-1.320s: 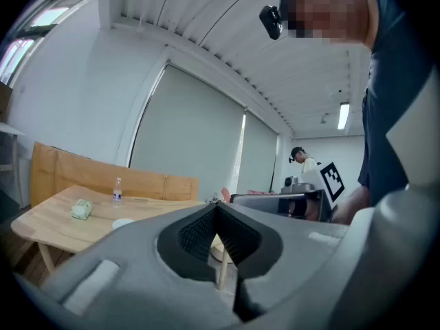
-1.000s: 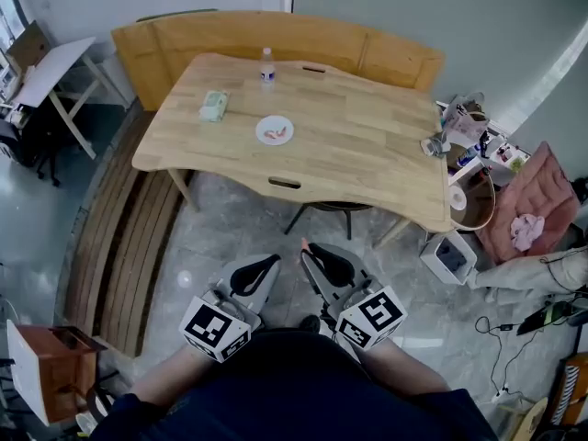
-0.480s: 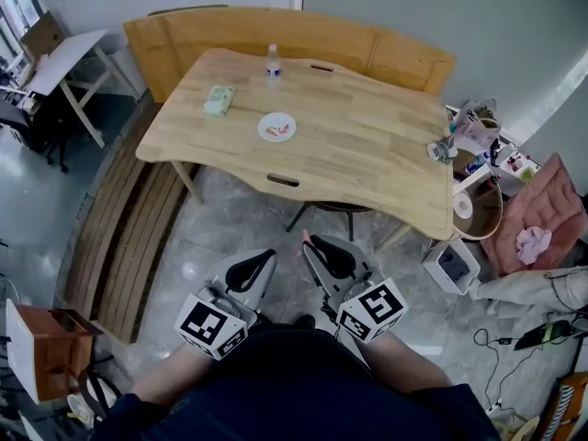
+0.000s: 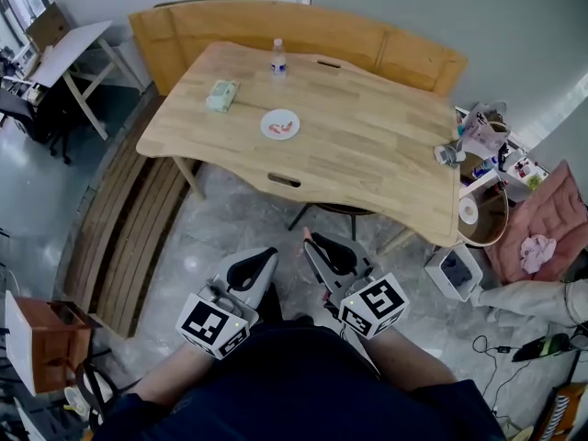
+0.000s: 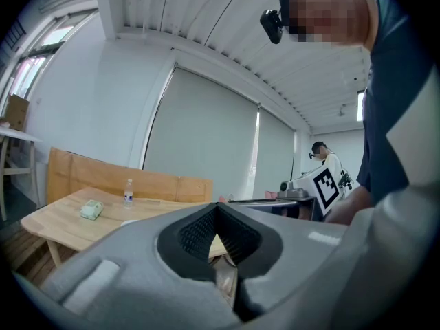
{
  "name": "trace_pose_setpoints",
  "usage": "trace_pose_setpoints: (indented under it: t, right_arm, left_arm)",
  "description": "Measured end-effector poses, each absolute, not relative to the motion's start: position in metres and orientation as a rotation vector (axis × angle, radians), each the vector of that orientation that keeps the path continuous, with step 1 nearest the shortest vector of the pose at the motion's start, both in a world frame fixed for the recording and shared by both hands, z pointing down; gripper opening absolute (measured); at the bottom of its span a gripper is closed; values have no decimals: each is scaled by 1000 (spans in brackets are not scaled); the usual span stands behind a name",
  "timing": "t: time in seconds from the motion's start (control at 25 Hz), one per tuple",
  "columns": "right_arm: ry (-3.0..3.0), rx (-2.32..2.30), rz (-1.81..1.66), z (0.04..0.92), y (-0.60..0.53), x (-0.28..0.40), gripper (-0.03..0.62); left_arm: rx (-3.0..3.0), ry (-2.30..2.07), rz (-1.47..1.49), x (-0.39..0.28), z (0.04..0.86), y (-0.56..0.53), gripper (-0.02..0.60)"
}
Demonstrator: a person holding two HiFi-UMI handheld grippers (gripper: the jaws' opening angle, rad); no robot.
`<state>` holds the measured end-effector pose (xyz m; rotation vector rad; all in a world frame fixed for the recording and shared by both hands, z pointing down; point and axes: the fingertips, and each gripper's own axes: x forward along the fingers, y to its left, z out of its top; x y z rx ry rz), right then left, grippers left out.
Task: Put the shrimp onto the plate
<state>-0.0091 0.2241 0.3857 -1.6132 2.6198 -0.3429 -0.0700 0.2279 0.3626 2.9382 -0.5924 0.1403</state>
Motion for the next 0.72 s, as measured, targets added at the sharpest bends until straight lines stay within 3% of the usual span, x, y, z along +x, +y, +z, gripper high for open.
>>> trace_pose_setpoints:
  t: [0.72]
  right_arm:
    - [2567, -1735, -375, 386, 60, 15, 63]
  left_arm:
    - [2971, -485, 174, -46, 355, 56, 5]
